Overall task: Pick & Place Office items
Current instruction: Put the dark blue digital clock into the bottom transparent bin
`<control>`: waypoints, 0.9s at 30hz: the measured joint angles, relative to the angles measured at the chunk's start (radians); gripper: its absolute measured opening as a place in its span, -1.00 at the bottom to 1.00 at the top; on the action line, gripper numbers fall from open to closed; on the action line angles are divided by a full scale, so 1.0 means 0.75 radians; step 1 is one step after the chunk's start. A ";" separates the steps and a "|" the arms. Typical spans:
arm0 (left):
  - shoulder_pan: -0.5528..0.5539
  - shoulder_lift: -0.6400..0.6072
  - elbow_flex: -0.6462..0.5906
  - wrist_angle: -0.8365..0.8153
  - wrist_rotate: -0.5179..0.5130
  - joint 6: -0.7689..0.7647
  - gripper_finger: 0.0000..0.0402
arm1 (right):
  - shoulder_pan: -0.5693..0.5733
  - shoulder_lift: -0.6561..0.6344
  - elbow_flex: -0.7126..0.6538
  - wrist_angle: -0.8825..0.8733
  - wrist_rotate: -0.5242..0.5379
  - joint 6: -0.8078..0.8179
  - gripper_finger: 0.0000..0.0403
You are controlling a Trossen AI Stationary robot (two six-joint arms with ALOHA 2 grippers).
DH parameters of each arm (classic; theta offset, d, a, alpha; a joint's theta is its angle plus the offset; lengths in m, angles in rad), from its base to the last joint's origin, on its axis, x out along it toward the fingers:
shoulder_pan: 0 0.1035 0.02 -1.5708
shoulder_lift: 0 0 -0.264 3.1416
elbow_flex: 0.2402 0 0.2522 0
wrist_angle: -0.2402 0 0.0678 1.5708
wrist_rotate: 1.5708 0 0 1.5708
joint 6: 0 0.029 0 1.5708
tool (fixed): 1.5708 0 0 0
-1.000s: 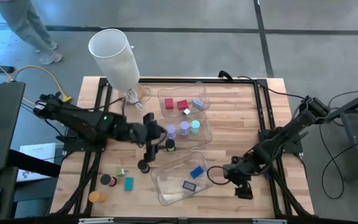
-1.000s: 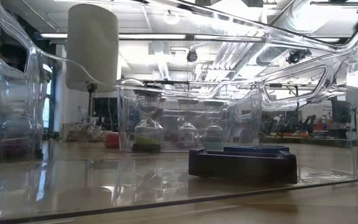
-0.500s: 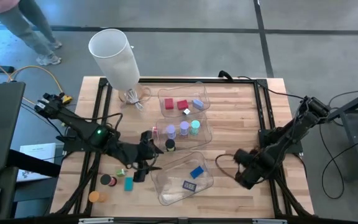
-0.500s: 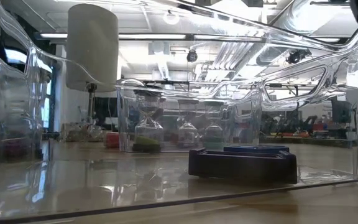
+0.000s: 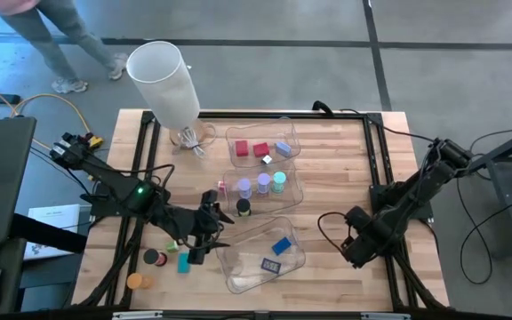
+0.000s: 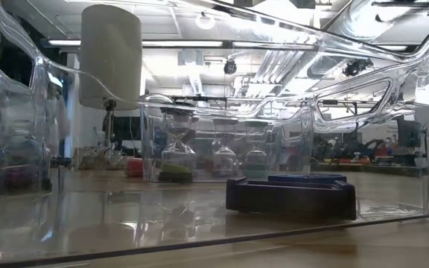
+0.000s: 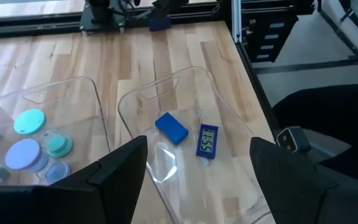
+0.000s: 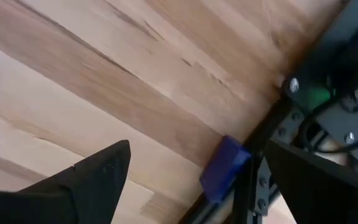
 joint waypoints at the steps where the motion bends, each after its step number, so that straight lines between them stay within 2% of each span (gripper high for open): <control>1: 0.000 0.000 0.000 0.000 0.000 0.009 0.38 | 0.001 0.000 -0.026 0.012 -0.031 0.014 0.80; 12: 0.000 0.000 0.000 -0.006 0.001 0.031 0.38 | 0.001 0.001 -0.322 0.249 -0.303 0.088 0.80; 20: 0.000 0.000 0.000 -0.005 0.001 0.031 0.38 | 0.001 0.001 -0.375 0.316 -0.308 0.100 0.80; 23: 0.000 0.000 0.000 -0.005 0.001 0.031 0.38 | 0.001 0.001 -0.399 0.325 -0.351 0.125 0.80; 27: 0.000 0.000 0.000 -0.005 0.001 0.031 0.38 | 0.006 0.001 -0.446 0.433 -0.375 0.133 0.80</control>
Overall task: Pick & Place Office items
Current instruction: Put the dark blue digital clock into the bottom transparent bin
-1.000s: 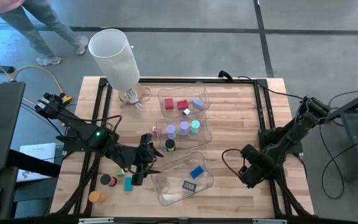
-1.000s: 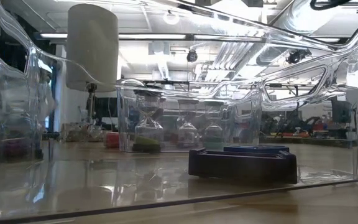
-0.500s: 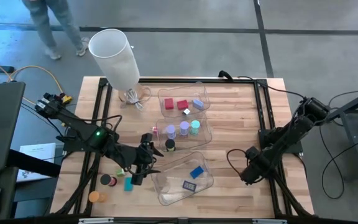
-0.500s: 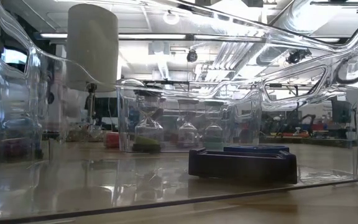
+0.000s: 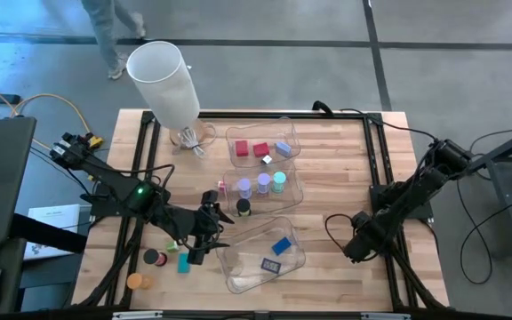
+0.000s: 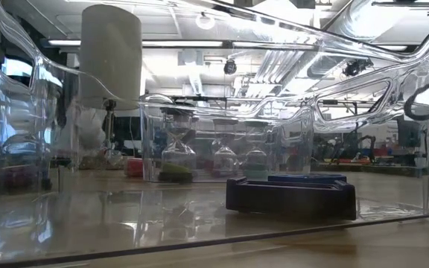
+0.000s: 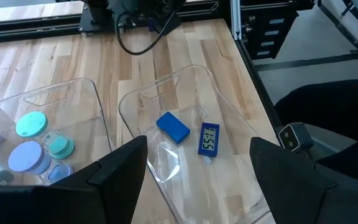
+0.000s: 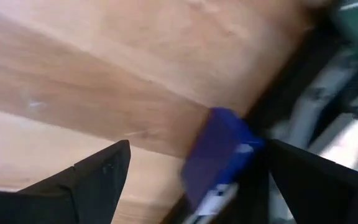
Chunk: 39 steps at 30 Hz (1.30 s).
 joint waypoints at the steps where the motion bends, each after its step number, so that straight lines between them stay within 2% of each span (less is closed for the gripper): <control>1: 0.000 0.000 0.000 0.000 0.000 0.000 0.38 | 0.003 0.000 -0.013 0.030 -0.001 0.001 0.80; 10: 0.000 0.000 0.000 0.000 0.001 0.001 0.38 | 0.003 -0.004 -0.102 0.185 -0.016 0.024 0.79; 15: 0.000 0.000 0.000 0.000 0.000 0.001 0.38 | 0.003 -0.004 -0.108 0.217 -0.022 0.034 0.67; 20: 0.000 0.005 0.000 0.002 0.000 0.002 0.38 | 0.002 -0.002 -0.110 0.234 -0.037 0.039 0.40; 25: 0.001 0.027 0.000 0.003 0.001 0.005 0.38 | 0.003 0.001 -0.113 0.252 -0.074 0.039 0.05; 34: 0.002 0.051 0.000 0.003 0.011 0.008 0.38 | 0.003 0.003 -0.114 0.274 -0.096 -0.037 -0.81; 39: 0.001 0.052 0.000 0.006 0.011 0.002 0.38 | 0.004 0.002 -0.074 0.294 -0.014 -0.090 -0.81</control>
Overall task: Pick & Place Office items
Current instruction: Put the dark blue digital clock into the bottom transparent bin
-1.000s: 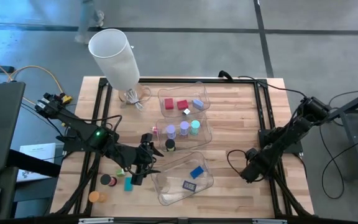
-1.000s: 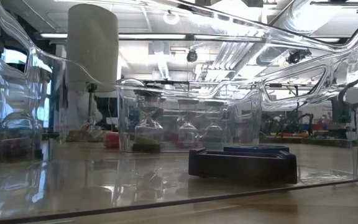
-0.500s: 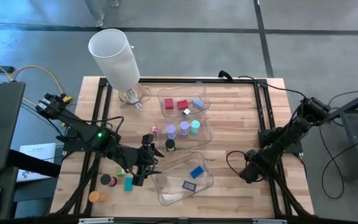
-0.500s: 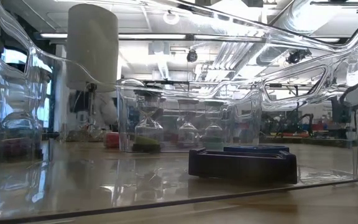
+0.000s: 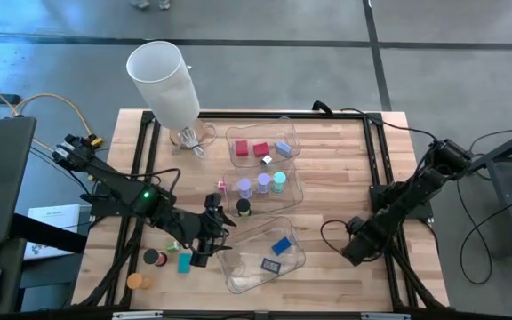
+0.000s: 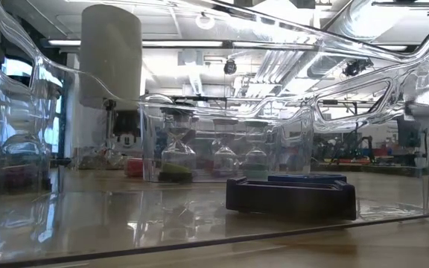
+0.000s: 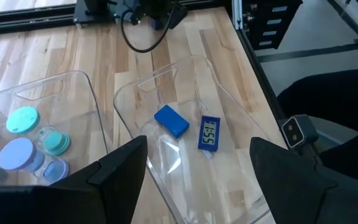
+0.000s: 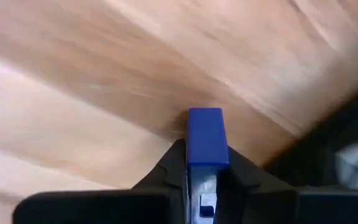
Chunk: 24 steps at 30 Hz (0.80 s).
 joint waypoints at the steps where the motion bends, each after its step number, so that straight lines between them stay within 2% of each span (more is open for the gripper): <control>1: 0.000 0.000 0.000 -0.001 0.000 -0.002 0.38 | 0.000 0.000 0.025 0.001 0.036 -0.013 -0.81; 14: -0.003 0.000 0.000 0.000 -0.001 -0.008 0.38 | 0.000 0.000 0.608 -0.282 0.469 -0.201 -0.81; 19: -0.005 0.000 0.000 0.000 -0.001 -0.029 0.38 | -0.024 0.000 0.801 -0.258 0.628 -0.453 -0.81; 24: -0.015 0.000 0.000 0.000 -0.001 -0.030 0.38 | -0.128 0.034 0.903 -0.056 0.707 -0.847 -0.81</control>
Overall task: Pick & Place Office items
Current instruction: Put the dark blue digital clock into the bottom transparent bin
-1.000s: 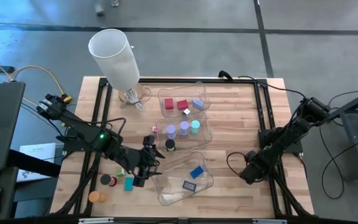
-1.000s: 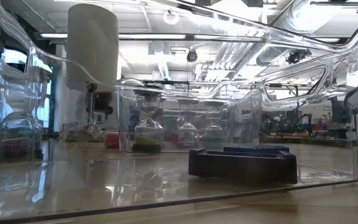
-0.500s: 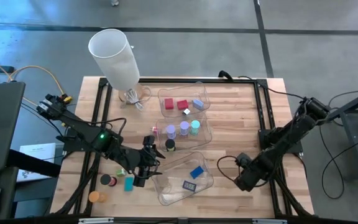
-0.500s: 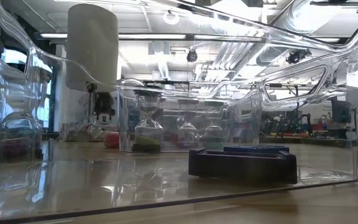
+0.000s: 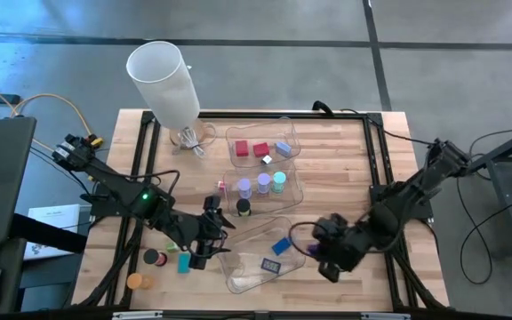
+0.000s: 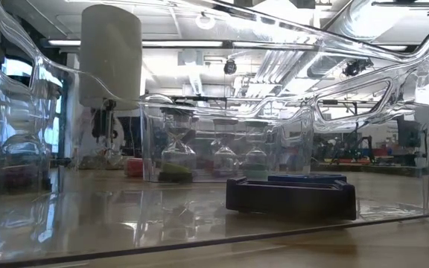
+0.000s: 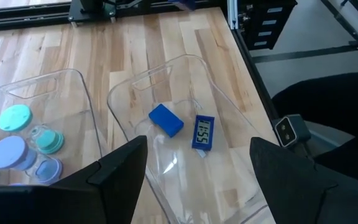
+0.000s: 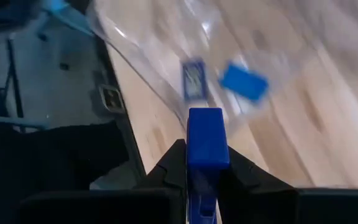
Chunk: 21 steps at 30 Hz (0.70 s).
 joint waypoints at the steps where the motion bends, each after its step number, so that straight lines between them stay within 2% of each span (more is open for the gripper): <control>1: -0.002 0.000 0.000 0.000 0.000 -0.002 0.38 | -0.028 0.019 0.015 0.040 -0.002 -0.081 -0.82; 7: -0.017 0.000 0.000 0.028 -0.001 -0.002 0.38 | -0.199 0.188 0.052 0.294 -0.137 -0.491 -0.81; 13: -0.016 0.000 0.000 0.046 -0.001 0.001 0.38 | -0.282 0.340 0.095 0.572 -0.146 -0.890 -0.81; 16: -0.016 0.000 0.000 0.070 -0.001 -0.035 0.38 | -0.318 0.405 0.123 0.656 -0.203 -0.957 -0.82; 21: -0.019 -0.001 0.000 0.099 -0.001 -0.074 0.38 | -0.380 0.521 0.134 0.646 -0.227 -0.943 -0.82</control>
